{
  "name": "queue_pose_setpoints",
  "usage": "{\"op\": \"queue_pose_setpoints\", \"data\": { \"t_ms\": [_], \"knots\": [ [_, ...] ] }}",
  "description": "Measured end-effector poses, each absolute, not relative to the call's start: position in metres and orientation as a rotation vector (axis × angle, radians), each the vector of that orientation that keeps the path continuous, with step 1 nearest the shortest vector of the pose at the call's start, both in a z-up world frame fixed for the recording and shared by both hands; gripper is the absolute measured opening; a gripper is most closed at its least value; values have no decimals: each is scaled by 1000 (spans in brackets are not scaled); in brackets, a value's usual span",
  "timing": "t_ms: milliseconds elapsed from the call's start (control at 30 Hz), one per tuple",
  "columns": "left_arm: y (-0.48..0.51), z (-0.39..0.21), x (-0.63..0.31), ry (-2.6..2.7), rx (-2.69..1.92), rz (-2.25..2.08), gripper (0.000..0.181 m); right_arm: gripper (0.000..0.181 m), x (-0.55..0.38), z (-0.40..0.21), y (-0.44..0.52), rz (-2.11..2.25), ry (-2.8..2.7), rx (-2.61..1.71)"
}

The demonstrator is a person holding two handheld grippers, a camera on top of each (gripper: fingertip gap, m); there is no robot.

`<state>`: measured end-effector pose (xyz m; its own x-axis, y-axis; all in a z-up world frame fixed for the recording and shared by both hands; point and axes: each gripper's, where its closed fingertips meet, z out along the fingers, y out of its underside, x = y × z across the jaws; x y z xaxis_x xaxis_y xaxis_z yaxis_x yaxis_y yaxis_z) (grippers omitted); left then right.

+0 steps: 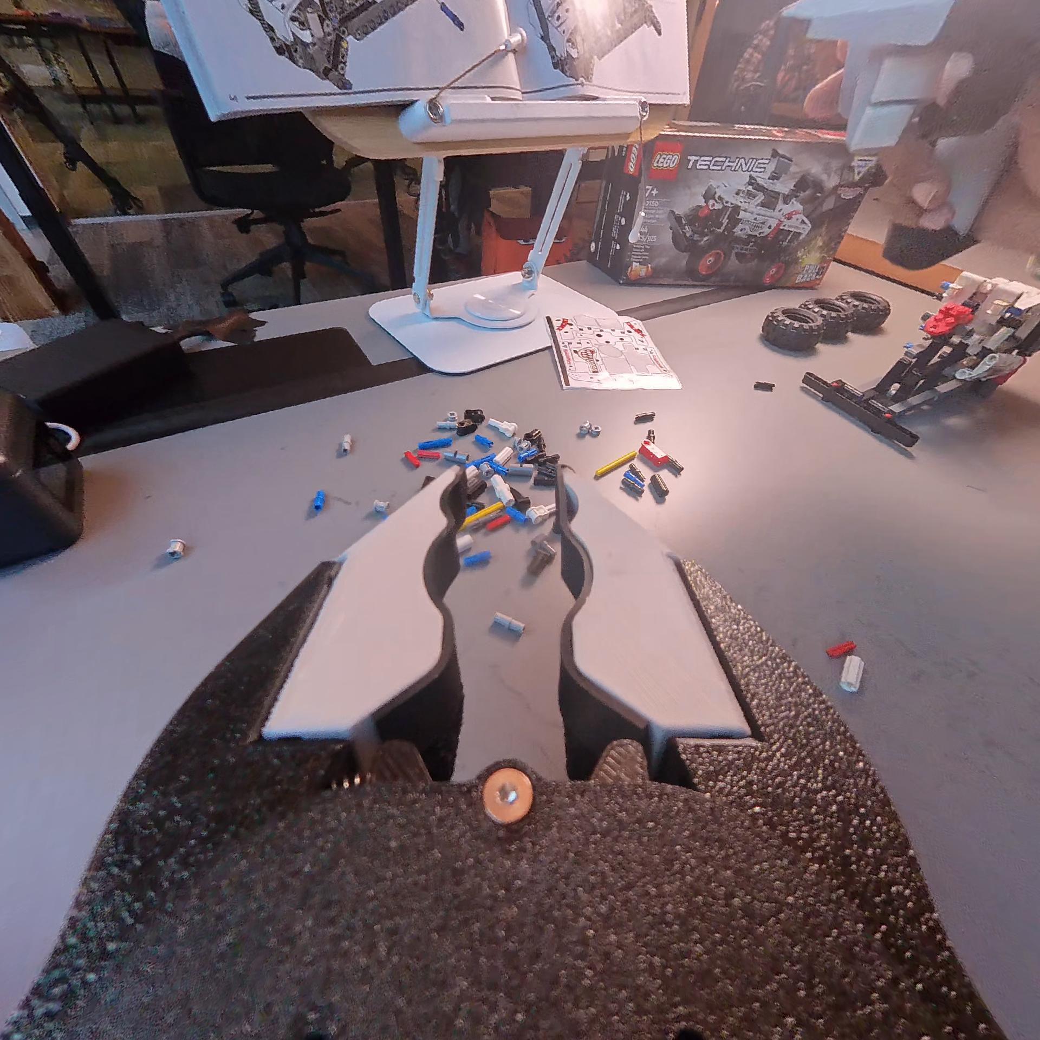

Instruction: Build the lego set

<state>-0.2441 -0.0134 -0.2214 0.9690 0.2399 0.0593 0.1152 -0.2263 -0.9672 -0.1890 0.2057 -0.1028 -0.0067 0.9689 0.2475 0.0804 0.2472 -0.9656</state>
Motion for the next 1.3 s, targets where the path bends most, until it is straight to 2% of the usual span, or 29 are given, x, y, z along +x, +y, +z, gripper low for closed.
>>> {"op": "queue_pose_setpoints", "data": {
  "t_ms": [133, 200, 633, 1300],
  "knots": [
    [-16, -212, -251, -260, -1748, 183, 29, 12, -208, -118, 221, 954, -1247, -1129],
    [-17, -207, -251, -244, -1725, 204, 20, 9, -214, -123, 230, 928, -1201, -1142],
    [-19, -204, -253, -197, -1689, 247, 4, 0, -232, -119, 267, 918, -1027, -1168],
    [-10, -213, -246, -134, -1724, 265, 10, 0, -264, -93, 294, 916, -967, -1151]
  ]
}}
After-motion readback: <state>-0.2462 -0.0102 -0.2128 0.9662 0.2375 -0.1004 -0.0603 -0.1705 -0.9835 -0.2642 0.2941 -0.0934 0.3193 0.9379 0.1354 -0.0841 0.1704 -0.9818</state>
